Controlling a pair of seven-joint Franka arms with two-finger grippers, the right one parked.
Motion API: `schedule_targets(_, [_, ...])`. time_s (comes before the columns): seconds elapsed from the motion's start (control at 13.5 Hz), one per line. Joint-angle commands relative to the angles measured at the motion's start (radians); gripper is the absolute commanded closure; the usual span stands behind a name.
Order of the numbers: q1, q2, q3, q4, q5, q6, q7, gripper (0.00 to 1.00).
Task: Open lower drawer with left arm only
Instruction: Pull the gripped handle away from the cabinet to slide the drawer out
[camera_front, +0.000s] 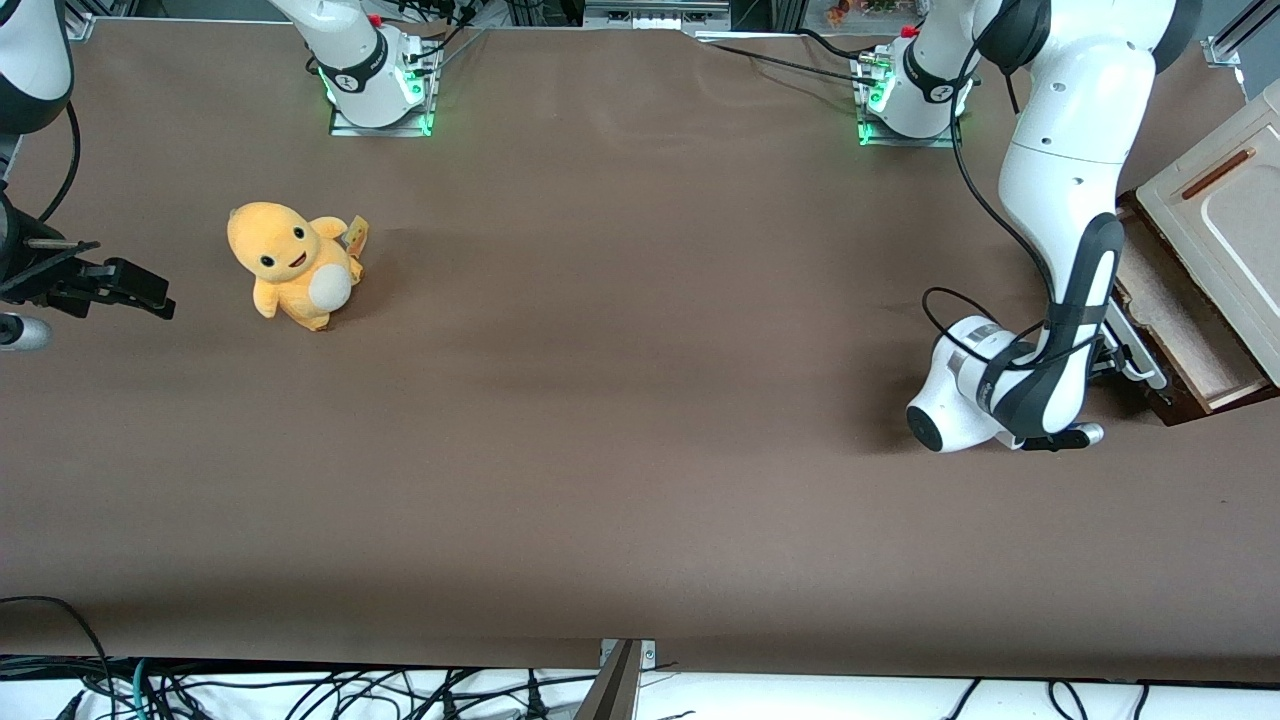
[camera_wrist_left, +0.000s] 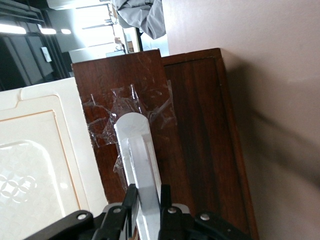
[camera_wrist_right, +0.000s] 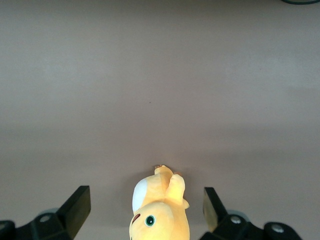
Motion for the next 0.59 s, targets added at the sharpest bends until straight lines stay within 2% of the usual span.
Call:
schedule_targets(0.0, [-0.034,0.016,-0.005,0.049,-0.079,-0.032,0.034,0.86])
schedule_targets(0.15, [-0.031,0.016,-0.005,0.049,-0.078,-0.032,0.036,0.73])
schedule_targets(0.22, [-0.031,0.013,-0.005,0.049,-0.075,-0.032,0.054,0.07])
schedule_targets(0.3, [-0.033,0.009,-0.005,0.052,-0.073,-0.032,0.080,0.00])
schedule_targets(0.52, [-0.033,0.002,-0.007,0.129,-0.108,-0.069,0.147,0.00])
